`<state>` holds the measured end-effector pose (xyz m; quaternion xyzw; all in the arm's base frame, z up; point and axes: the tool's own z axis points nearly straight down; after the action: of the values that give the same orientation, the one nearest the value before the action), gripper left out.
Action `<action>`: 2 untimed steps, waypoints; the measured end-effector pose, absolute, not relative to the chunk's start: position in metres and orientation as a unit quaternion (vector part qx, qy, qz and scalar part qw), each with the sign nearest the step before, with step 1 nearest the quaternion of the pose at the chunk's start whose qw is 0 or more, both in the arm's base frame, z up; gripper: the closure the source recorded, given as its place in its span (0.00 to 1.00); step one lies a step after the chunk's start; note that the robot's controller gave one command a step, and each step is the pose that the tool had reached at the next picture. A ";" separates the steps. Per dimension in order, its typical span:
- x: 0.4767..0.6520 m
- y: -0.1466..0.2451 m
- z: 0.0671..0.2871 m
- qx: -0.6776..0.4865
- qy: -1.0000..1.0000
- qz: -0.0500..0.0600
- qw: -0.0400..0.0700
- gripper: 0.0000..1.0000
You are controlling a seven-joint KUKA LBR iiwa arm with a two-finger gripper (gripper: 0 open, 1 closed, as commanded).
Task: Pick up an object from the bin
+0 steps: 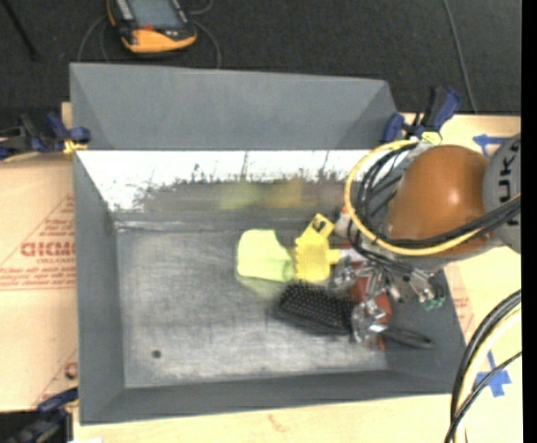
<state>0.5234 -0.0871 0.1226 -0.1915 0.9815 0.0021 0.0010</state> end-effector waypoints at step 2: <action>0.523 -0.094 0.106 -0.173 0.985 0.002 0.004 1.00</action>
Offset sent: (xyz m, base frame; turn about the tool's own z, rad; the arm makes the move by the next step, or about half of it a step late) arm -0.0062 -0.0169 -0.0526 0.0613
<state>0.5230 -0.0939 0.1062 -0.1729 0.9849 0.0019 0.0045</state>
